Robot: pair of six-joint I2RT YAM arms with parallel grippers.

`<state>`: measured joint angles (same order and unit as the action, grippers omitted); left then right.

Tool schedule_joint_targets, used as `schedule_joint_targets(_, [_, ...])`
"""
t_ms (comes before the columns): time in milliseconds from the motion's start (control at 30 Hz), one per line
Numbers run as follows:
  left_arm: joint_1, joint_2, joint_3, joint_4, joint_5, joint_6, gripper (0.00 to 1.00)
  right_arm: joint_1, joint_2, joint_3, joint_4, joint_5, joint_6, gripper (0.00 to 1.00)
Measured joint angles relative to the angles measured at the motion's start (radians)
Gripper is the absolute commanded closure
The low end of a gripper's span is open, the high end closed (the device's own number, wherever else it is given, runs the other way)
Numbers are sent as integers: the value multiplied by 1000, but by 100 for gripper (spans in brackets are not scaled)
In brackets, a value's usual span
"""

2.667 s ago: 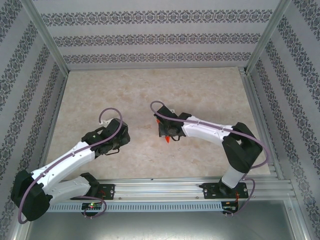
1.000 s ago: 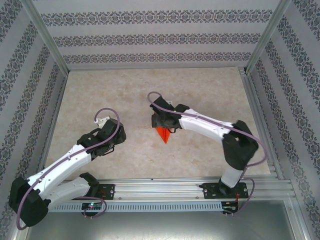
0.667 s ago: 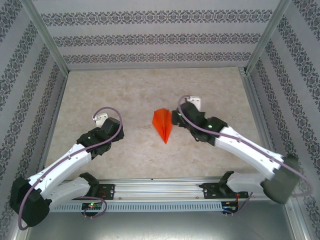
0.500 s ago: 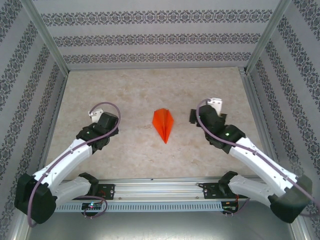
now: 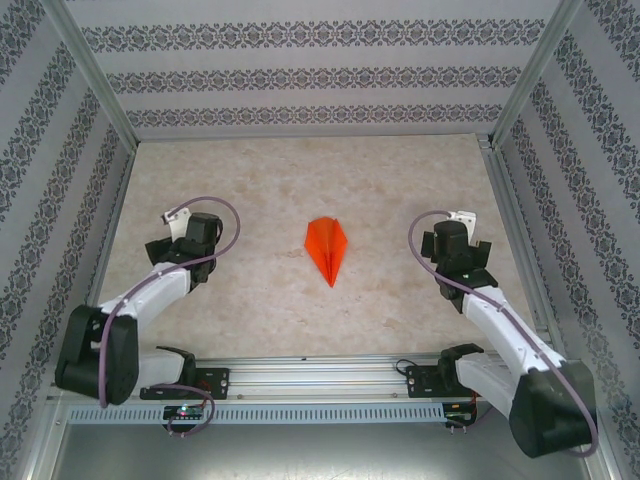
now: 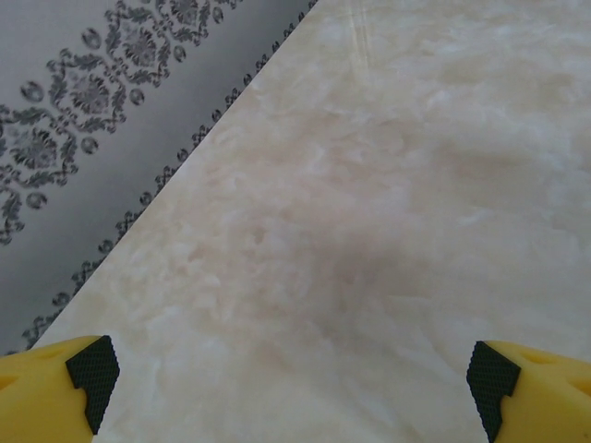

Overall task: Fold a paper plane with a square sheet of paper (pick it up from the middle)
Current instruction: Reset both arms

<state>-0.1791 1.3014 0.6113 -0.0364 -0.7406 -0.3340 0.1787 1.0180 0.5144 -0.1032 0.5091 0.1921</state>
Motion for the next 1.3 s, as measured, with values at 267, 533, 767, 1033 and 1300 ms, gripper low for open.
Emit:
schedule_joint_targets(267, [72, 127, -142, 426, 175, 149, 0, -14, 209, -53, 367, -141, -113, 3])
schedule_joint_targets(533, [116, 212, -200, 740, 432, 249, 0, -38, 351, -131, 748, -301, -212, 3])
schedule_joint_targets(767, [149, 259, -241, 860, 529, 264, 0, -112, 504, -206, 1004, -385, -218, 2])
schedule_joint_targets(1033, [148, 259, -227, 863, 584, 279, 0, -141, 503, -159, 1011, -336, -162, 2])
schedule_joint_targets(1300, [148, 259, -227, 863, 594, 281, 0, -142, 503, -159, 1012, -286, -143, 2])
